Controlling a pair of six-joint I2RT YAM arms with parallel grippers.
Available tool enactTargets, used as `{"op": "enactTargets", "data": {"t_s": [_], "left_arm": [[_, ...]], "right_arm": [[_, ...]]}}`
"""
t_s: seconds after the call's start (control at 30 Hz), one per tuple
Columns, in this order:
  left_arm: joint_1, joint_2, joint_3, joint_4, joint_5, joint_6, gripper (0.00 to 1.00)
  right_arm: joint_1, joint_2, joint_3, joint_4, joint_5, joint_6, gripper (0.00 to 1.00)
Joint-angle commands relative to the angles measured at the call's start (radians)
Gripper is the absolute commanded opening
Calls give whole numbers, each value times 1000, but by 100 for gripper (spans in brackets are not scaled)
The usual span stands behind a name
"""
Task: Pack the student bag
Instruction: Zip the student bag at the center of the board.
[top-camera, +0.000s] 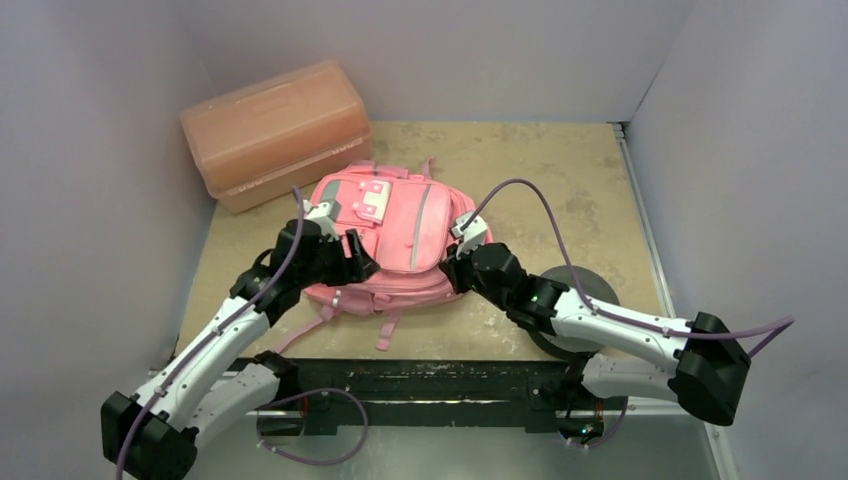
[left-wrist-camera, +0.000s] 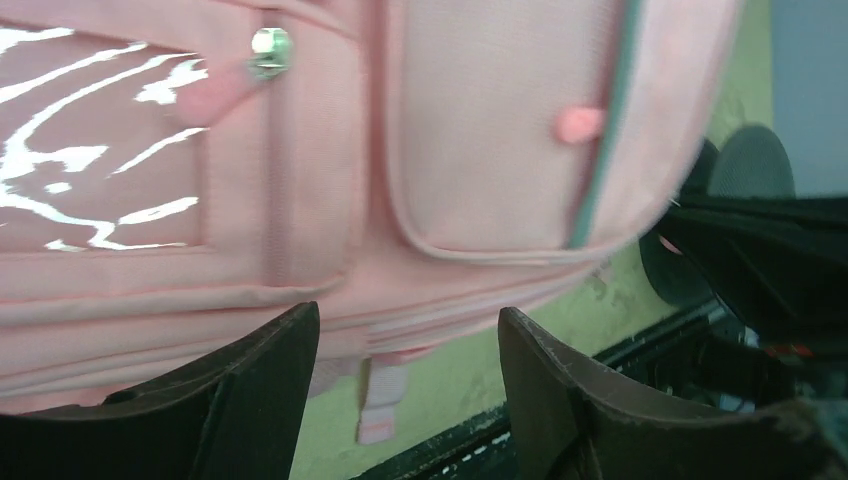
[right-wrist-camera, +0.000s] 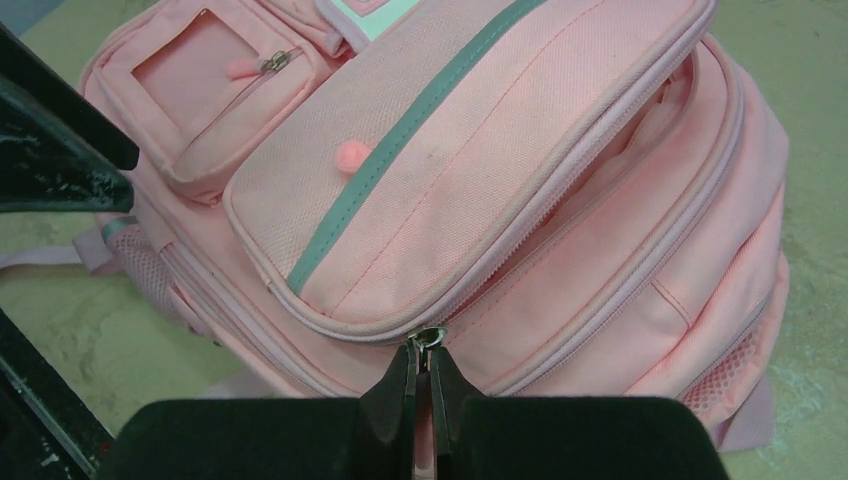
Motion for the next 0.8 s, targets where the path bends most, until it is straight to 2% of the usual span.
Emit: {"op": "enactTargets", "data": {"t_s": [0.0, 0.1, 0.23, 0.27, 0.3, 0.33, 0.37, 0.63, 0.77], "left_arm": [[-253, 21, 104, 118, -111, 174, 66], [-396, 75, 100, 215, -257, 262, 67], [-448, 114, 81, 349, -266, 285, 66], [-454, 118, 78, 377, -268, 290, 66], [-456, 122, 77, 397, -269, 294, 66], [-457, 126, 79, 409, -266, 299, 66], [-457, 131, 86, 410, -259, 301, 66], [-457, 148, 103, 389, -249, 305, 65], [-459, 150, 87, 414, -248, 307, 64]], "right_arm": [[1, -24, -20, 98, -75, -79, 0], [0, -10, -22, 117, -67, -61, 0], [0, 29, -20, 102, -8, -8, 0], [-1, 35, -28, 103, 12, 2, 7], [0, 42, -37, 105, 42, 6, 21], [0, 50, -43, 106, 62, 10, 27], [0, 57, -49, 108, 75, 14, 30], [0, 50, -102, 143, 112, 13, 35], [1, 31, -114, 128, 119, 18, 30]]}}
